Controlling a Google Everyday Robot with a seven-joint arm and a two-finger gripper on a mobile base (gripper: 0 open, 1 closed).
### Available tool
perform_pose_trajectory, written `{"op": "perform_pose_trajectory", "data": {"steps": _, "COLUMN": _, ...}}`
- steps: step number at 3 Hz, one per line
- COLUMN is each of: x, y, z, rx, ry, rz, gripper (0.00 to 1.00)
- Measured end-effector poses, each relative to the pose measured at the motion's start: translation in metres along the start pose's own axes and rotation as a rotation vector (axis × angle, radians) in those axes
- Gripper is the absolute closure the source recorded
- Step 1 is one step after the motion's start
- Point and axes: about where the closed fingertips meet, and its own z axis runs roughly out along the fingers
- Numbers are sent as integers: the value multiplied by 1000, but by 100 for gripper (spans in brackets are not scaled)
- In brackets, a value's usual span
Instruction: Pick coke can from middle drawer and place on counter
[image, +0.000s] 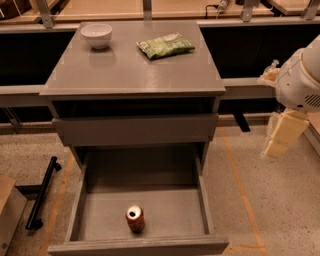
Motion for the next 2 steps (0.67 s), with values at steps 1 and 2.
{"op": "perform_pose_trajectory", "data": {"steps": 1, "x": 9, "y": 5, "z": 8, "rx": -31, "ry": -38, "rz": 49, "gripper": 0}}
{"op": "perform_pose_trajectory", "data": {"steps": 2, "x": 0, "y": 19, "z": 45, "rx": -95, "ry": -149, "rz": 86, "gripper": 0}}
